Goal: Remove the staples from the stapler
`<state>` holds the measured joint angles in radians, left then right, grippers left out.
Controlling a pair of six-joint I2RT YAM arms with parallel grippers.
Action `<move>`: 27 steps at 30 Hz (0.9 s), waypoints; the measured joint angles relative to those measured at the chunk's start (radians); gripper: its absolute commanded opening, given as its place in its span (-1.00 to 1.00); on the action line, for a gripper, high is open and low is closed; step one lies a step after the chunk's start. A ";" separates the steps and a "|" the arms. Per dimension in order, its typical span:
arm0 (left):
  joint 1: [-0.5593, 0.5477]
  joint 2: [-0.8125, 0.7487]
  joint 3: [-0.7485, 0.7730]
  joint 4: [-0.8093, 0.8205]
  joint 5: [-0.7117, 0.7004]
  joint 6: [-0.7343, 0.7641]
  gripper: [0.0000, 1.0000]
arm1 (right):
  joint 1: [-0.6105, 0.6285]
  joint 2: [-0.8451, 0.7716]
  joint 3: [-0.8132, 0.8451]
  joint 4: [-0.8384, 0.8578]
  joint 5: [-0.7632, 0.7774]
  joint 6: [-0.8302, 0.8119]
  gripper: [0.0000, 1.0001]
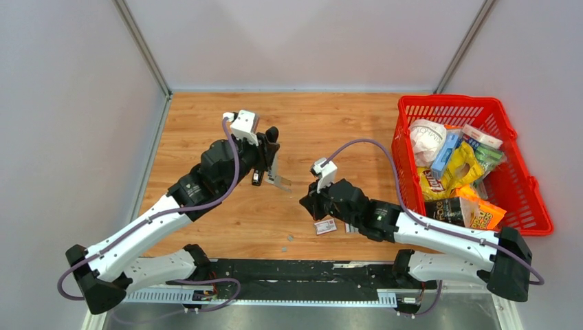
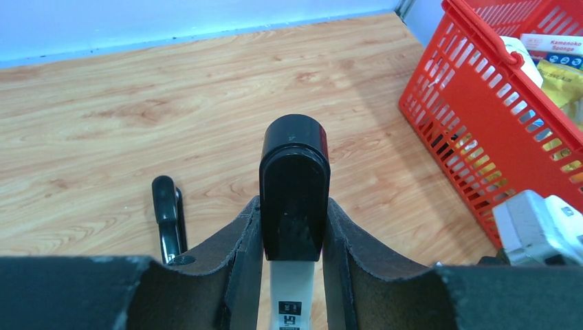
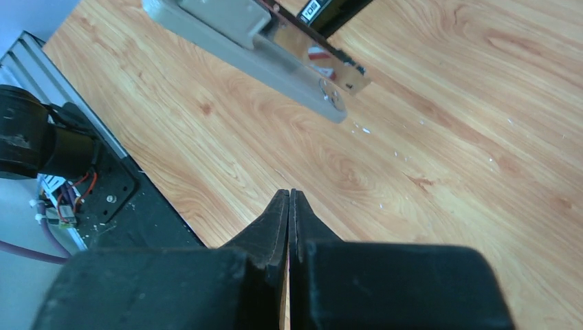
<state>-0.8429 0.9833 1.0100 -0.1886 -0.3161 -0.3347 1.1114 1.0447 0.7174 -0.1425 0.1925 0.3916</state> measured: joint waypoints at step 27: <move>0.000 -0.100 0.014 -0.063 0.022 -0.046 -1.00 | -0.142 0.293 0.016 0.234 -0.135 0.125 -1.00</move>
<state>-0.8429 0.8829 1.0245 -0.2512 -0.2939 -0.3805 0.9695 1.3376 0.7330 0.0917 0.0570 0.5167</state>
